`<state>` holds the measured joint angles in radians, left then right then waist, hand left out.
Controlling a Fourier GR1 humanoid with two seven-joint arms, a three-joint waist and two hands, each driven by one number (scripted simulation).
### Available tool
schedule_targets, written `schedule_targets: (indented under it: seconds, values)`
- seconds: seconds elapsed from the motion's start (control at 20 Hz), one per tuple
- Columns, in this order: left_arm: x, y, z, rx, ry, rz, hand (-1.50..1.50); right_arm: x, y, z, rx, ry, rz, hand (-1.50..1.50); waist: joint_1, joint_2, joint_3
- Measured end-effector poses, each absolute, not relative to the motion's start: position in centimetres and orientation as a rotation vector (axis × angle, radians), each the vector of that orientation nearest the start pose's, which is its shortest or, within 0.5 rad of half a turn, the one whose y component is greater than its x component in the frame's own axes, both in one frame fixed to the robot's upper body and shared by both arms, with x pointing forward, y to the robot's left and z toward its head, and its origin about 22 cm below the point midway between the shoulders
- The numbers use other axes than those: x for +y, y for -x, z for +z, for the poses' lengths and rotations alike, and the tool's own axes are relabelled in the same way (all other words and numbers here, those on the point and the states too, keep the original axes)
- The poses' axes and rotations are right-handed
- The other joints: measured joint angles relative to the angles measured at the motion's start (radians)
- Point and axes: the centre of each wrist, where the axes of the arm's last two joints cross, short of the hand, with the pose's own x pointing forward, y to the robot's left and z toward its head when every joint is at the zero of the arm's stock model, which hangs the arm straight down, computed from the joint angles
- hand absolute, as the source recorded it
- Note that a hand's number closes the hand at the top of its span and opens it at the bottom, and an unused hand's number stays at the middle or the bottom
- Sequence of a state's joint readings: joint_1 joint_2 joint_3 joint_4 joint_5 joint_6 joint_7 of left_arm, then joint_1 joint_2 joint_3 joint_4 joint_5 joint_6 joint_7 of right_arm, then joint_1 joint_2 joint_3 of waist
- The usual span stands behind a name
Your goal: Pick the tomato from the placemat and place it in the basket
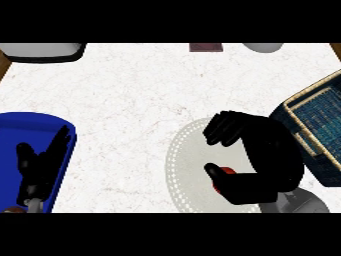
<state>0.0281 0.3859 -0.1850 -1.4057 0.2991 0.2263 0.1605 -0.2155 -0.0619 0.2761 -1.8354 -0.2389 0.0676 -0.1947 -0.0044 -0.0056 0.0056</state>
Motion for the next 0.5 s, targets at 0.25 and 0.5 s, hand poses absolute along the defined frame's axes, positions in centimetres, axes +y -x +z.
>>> schedule_targets:
  seconds: [0.25,0.5]
  values:
    - [29.5,-22.0,-2.8,-1.162,-0.166,-0.014,0.0,-13.0,-22.5,9.5,-2.112,-0.346,0.279,-1.5,-0.01,-0.009,-0.001]
    - [30.0,-21.1,-3.1,-1.154,-0.184,-0.004,0.0,-17.5,-22.1,9.7,-2.038,0.121,0.452,-1.5,-0.041,-0.016,-0.001]
